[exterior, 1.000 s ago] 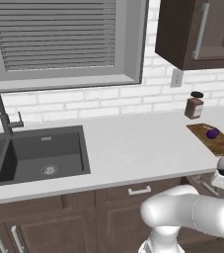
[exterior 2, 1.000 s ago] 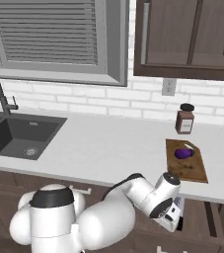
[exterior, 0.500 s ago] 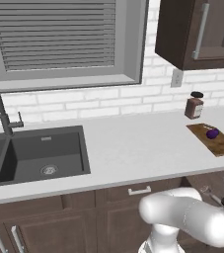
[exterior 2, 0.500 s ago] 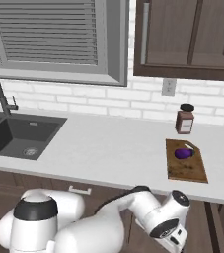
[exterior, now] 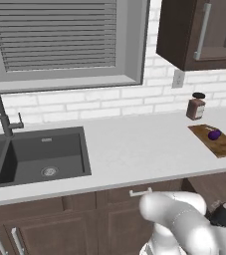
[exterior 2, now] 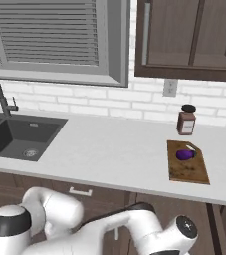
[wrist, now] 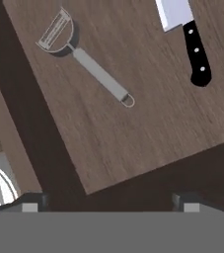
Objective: Place the appropriate cutting tool for cutting the eggplant skin on the cutting board.
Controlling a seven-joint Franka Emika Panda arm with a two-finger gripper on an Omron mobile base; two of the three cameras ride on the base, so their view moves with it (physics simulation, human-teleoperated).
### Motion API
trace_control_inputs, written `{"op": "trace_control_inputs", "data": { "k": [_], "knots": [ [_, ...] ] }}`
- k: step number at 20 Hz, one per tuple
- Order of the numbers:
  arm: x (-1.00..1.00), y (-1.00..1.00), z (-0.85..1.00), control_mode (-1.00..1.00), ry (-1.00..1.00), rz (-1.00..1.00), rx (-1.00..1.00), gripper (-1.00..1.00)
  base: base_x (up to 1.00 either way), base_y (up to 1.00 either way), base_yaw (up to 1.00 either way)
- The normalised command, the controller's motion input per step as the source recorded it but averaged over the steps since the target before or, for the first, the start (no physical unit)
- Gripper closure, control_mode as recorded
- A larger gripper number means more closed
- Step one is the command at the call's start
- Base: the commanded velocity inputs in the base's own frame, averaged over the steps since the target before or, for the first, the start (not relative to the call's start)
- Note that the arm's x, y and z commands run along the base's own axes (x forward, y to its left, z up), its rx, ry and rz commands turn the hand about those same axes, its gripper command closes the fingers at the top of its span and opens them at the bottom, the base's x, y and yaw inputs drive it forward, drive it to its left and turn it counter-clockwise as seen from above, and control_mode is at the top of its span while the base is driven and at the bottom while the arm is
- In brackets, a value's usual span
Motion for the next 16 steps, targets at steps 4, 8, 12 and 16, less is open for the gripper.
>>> {"op": "trace_control_inputs", "data": {
  "k": [4, 8, 12, 16],
  "knots": [
    [0.51, 0.48, 0.93, -1.00, -0.01, 0.13, -0.11, -1.00, 0.00, 0.00, 0.00],
    [0.88, 0.62, 0.72, -1.00, 0.01, 0.20, -0.22, -1.00, 0.00, 0.00, 0.00],
    [0.12, 0.34, -0.17, -1.00, 0.00, 0.13, -0.12, -1.00, 0.00, 0.00, 0.00],
    [0.00, -0.11, -0.44, -1.00, -0.03, 0.13, 0.00, -1.00, 0.00, 0.00, 0.00]
  ]
}}
